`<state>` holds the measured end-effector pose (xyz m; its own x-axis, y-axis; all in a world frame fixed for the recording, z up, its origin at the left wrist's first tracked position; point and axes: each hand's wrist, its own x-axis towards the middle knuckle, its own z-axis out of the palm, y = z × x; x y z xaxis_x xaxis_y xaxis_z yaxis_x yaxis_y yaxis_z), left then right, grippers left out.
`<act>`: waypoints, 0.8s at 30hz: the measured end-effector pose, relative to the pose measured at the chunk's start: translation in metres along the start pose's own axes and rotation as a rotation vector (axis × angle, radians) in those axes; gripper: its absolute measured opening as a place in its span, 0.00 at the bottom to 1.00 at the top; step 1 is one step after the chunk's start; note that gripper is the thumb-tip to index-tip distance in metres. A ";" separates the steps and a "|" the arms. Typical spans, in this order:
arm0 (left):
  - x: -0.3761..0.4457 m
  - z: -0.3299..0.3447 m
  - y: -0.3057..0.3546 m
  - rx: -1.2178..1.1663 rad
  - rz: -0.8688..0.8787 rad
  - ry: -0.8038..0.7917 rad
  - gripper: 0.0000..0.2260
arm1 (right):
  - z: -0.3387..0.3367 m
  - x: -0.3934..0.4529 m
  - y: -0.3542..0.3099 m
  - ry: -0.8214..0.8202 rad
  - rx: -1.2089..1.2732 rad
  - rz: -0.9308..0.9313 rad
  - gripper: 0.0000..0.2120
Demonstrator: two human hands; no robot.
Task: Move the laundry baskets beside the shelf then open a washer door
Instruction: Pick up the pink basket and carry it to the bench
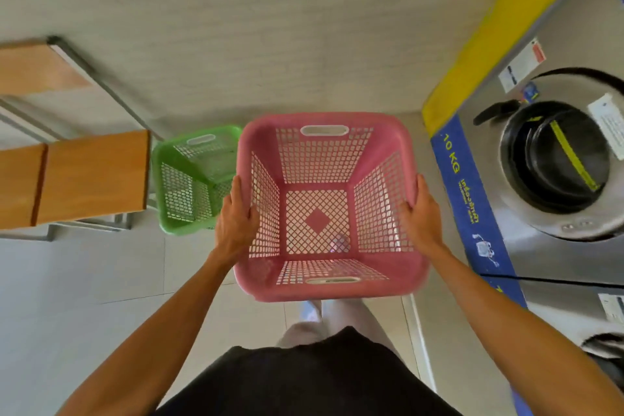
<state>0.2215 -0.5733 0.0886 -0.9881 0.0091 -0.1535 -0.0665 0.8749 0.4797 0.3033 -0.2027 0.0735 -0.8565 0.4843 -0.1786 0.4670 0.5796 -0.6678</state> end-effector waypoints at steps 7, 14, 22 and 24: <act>0.096 0.029 0.010 -0.009 -0.059 -0.067 0.35 | 0.030 0.125 -0.012 -0.058 -0.094 -0.029 0.31; 0.190 0.104 0.000 0.019 -0.153 -0.139 0.37 | 0.091 0.238 0.006 -0.066 -0.210 -0.011 0.32; 0.280 0.212 -0.057 -0.033 -0.117 -0.186 0.39 | 0.191 0.333 0.068 -0.055 -0.295 -0.070 0.30; 0.295 0.236 -0.067 -0.058 -0.117 -0.198 0.38 | 0.214 0.352 0.084 -0.075 -0.310 -0.080 0.30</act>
<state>-0.0327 -0.5146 -0.1931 -0.9272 0.0092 -0.3744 -0.1921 0.8466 0.4964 -0.0064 -0.1240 -0.2000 -0.9015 0.3865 -0.1949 0.4326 0.7910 -0.4326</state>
